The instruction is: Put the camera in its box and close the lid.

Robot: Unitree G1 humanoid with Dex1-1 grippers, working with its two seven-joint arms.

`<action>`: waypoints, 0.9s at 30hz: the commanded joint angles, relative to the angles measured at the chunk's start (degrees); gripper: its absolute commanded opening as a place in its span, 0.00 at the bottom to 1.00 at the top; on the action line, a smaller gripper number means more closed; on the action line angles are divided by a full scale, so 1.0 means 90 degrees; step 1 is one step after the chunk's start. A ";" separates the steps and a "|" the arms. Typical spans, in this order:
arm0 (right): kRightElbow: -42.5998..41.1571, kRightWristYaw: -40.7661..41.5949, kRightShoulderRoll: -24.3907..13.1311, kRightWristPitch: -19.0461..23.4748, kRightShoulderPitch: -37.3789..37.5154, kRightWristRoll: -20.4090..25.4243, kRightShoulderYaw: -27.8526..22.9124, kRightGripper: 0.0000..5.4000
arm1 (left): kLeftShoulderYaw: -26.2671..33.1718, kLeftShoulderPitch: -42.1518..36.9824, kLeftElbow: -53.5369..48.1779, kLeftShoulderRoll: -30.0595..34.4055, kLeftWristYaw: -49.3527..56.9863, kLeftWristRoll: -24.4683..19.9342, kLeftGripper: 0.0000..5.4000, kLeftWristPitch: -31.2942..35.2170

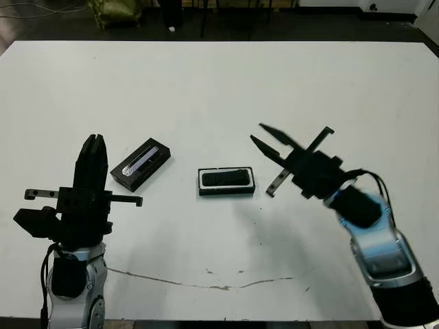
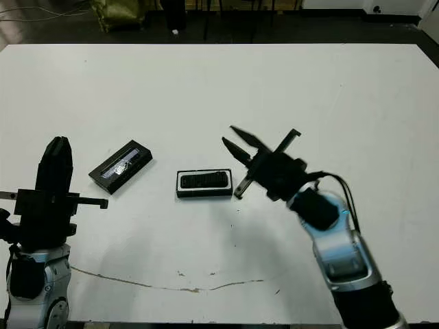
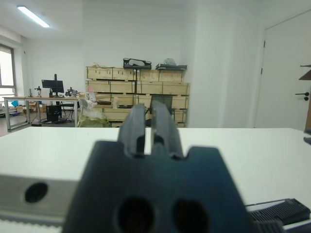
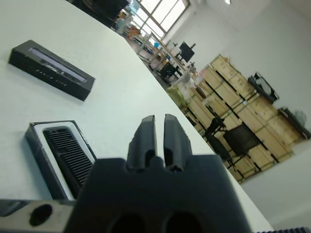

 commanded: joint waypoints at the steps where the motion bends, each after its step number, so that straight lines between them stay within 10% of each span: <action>1: 0.0166 -0.0007 -0.0073 -0.0160 0.0077 -0.0157 0.0143 0.00 | 0.0015 0.0056 0.0091 0.0014 0.0008 0.0025 0.00 0.0033; 27: 0.1140 0.0369 -0.0095 0.0179 -0.0278 -0.0884 0.0810 0.00 | -0.0001 0.0118 0.0034 -0.0006 0.0001 0.0001 0.00 0.0079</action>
